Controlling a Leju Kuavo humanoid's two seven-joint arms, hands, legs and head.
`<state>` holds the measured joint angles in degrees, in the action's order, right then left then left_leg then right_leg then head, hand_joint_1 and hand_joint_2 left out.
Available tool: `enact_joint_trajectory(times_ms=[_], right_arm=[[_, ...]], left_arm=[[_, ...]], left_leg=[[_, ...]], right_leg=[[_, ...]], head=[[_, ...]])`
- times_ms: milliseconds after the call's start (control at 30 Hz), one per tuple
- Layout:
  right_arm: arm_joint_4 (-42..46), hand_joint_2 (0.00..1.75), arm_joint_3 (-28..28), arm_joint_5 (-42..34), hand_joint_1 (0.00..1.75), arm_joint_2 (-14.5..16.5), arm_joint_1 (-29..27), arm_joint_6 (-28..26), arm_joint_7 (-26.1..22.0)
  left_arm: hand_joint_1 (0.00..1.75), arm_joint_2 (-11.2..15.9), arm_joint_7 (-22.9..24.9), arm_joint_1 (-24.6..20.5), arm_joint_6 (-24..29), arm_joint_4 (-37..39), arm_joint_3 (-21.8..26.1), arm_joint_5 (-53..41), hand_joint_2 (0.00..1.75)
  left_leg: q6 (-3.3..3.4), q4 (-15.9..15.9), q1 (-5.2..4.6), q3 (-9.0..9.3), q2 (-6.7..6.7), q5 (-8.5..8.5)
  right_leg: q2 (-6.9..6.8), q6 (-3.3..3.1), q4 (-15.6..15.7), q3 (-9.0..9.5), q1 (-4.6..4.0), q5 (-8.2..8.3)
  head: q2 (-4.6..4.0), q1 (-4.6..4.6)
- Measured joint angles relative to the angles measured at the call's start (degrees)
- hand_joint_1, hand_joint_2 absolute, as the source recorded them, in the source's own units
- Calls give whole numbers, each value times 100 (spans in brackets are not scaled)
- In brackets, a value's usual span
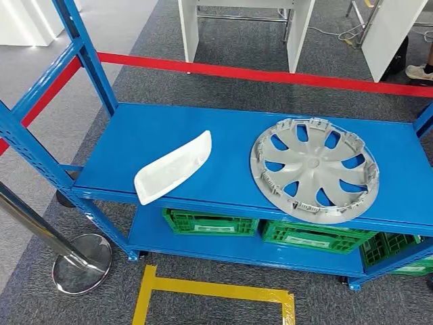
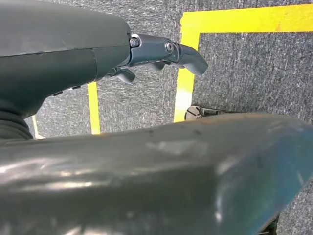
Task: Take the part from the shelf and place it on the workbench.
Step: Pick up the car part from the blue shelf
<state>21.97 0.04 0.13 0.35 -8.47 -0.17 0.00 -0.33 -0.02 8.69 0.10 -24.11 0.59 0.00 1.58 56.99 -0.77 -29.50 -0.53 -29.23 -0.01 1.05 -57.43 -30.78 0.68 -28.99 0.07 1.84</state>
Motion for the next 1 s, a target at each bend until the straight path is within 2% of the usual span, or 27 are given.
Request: enact_joint_trajectory(times_ms=[67, 200, 300, 433, 700, 1000], right_arm=[[0, 0, 0, 0, 0, 0, 0, 0, 0], [0, 0, 0, 0, 0, 0, 0, 0, 0], [0, 0, 0, 0, 0, 0, 0, 0, 0], [0, 175, 0, 0, 0, 0, 0, 0, 0], [-2, 175, -76, -42, 0, 7, 81, -31, -1], [-24, 175, -622, -878, 0, 204, 746, -631, -327]], left_arm=[[0, 0, 0, 0, 0, 0, 0, 0, 0], [0, 0, 0, 0, 0, 0, 0, 0, 175], [0, 0, 0, 0, -1, 0, 0, 1, 175], [0, 0, 0, 0, 1, 0, 0, 0, 175], [0, -27, -18, -54, 9, 9, 5, 2, 175], [0, -216, -538, -717, 214, 138, -28, 279, 175]], left_leg=[[0, 0, 0, 0, 0, 0], [0, 0, 0, 0, 0, 0], [0, 0, 0, 0, 0, 0], [0, 0, 0, 0, 0, 0], [0, 0, 0, 0, 0, 1], [0, 4, 0, 17, 2, 11]], right_leg=[[0, 0, 0, 0, 0, 0], [0, 0, 0, 0, 0, 0], [0, 0, 0, 0, 0, 0], [0, 0, 0, 0, 0, 0], [1, 0, 0, -3, 0, 1], [2, 2, -1, 3, 0, 11]], head=[[0, 1], [0, 2], [0, 1], [0, 2], [0, 2], [0, 1]])
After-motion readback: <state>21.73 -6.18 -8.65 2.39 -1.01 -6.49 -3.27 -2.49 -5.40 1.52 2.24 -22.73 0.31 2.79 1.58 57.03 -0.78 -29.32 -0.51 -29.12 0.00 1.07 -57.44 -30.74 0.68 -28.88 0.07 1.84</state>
